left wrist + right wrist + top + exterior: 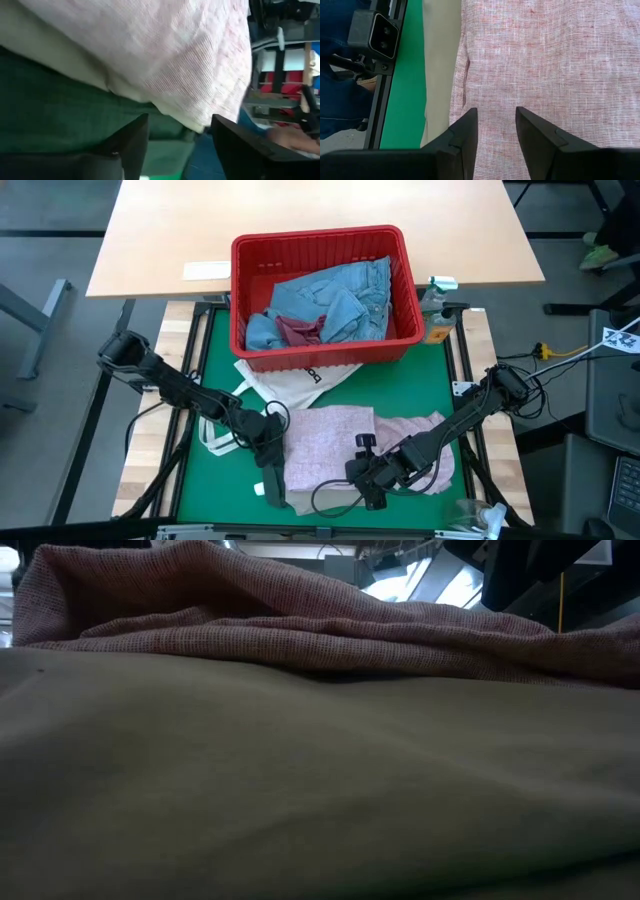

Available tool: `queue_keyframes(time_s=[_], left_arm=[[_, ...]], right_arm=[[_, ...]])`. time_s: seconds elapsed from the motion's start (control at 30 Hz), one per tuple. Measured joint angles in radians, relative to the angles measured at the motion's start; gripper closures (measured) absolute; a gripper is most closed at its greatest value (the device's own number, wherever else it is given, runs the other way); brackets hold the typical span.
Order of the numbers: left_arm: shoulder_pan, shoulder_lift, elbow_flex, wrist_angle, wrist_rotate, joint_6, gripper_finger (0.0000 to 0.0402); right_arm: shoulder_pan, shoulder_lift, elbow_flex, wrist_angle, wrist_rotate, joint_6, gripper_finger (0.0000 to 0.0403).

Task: Fold laundry
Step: Fold the pink shirt

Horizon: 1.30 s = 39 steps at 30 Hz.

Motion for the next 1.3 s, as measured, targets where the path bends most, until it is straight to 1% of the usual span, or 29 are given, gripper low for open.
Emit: queue_keyframes(time_s=[0.07, 0.23, 0.4, 0.47, 0.57, 0.63, 0.97, 1.1, 1.23, 1.3], left_arm=[[0.001, -0.007, 0.000, -0.001, 0.023, -0.027, 0.0176], [0.001, -0.009, 0.000, 0.002, 0.025, -0.024, 0.0134], [0.002, -0.009, 0.000, 0.003, -0.074, -0.022, 0.0108], [0.002, -0.009, 0.000, 0.003, -0.108, 0.022, 0.0102], [0.001, -0.009, 0.000, 0.006, -0.166, 0.103, 0.0096], [0.002, -0.009, 0.000, 0.011, -0.204, 0.131, 0.0096], [0.001, -0.009, 0.000, 0.012, -0.281, 0.135, 0.0095], [-0.007, -0.006, 0.000, -0.038, -0.291, 0.136, 0.0095], [-0.026, -0.006, 0.000, -0.037, -0.294, 0.134, 0.0095], [-0.034, -0.006, 0.000, -0.038, -0.312, 0.134, 0.0095]], right_arm=[[0.000, 0.000, 0.000, 0.000, 0.000, 0.000, 0.0271], [0.000, 0.000, 0.000, 0.000, 0.000, 0.000, 0.0271], [0.000, 0.000, 0.000, 0.001, 0.000, 0.000, 0.0271], [0.000, 0.000, 0.000, 0.001, 0.000, 0.000, 0.0271], [0.000, 0.000, 0.000, 0.000, 0.000, 0.000, 0.0271], [0.000, 0.000, 0.000, 0.000, 0.000, 0.000, 0.0271], [0.000, 0.000, 0.000, 0.000, 0.000, 0.000, 0.0271], [0.000, 0.000, 0.000, 0.000, 0.000, 0.000, 0.0271], [0.000, 0.000, 0.000, 0.000, 0.000, 0.000, 0.0271], [0.000, 0.000, 0.000, 0.000, 0.000, 0.000, 0.0271]])
